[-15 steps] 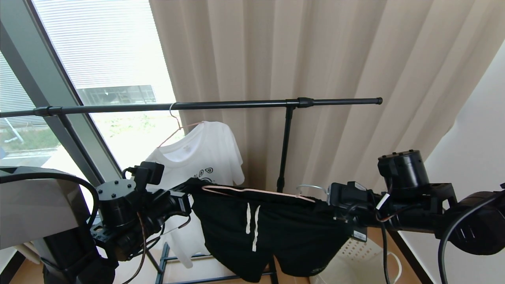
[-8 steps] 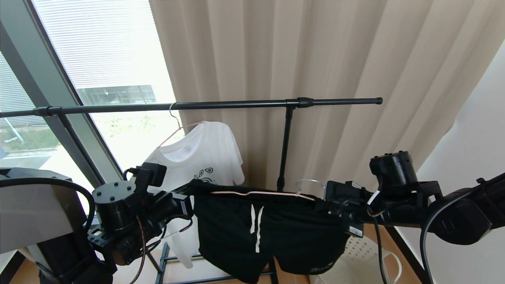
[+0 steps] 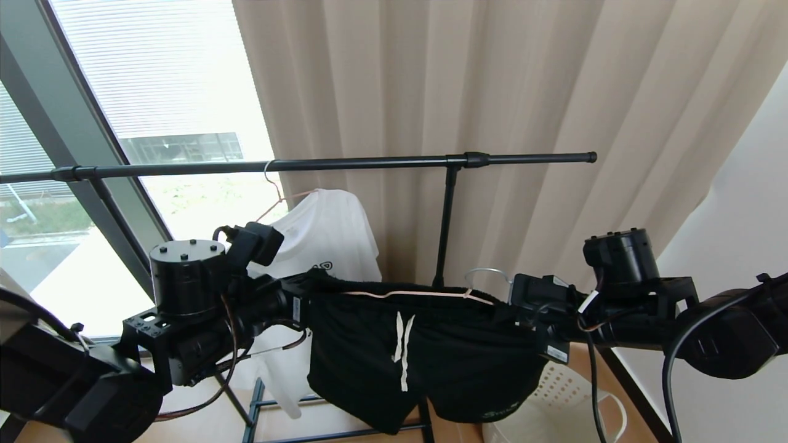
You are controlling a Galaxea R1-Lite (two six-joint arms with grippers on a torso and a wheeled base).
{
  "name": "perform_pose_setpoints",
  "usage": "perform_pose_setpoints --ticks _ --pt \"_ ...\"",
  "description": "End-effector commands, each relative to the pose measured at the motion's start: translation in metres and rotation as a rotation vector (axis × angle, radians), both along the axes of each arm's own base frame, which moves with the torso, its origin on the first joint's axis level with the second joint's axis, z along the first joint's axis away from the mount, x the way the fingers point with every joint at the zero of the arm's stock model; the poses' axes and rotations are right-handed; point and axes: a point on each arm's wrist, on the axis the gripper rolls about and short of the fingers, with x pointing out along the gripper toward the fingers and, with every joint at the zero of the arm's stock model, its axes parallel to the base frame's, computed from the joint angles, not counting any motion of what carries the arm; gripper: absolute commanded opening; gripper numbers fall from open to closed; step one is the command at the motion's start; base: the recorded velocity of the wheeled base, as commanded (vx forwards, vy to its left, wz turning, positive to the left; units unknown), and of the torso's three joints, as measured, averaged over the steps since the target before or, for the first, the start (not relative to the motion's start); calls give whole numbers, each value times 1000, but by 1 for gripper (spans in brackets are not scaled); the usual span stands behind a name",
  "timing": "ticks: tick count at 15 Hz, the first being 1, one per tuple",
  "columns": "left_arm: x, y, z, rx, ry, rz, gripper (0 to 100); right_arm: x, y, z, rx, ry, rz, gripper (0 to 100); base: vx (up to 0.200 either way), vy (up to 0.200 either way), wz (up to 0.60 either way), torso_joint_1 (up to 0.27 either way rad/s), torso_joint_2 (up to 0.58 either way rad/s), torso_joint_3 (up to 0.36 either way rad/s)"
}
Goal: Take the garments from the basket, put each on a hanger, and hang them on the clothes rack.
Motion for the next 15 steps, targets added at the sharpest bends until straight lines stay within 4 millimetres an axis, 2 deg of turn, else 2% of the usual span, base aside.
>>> perform_pose_setpoints --ticks 1,3,6,10,15 --pt "-10 -16 61 -19 -80 -65 0 -3 -1 5 6 -16 1 0 0 0 0 0 0 0" --pt "-16 -24 77 32 -6 -106 0 -2 -1 6 10 -19 1 0 0 0 0 0 0 0" --pt "-30 -43 76 81 55 -177 0 -1 0 10 28 -21 -11 0 0 0 0 0 0 0" --pt "-44 -62 75 100 48 -221 0 0 3 20 103 -11 -60 0 0 0 0 0 0 0" --pt "-52 -66 90 85 6 -217 0 -4 16 22 137 11 -68 0 0 0 0 0 0 0"
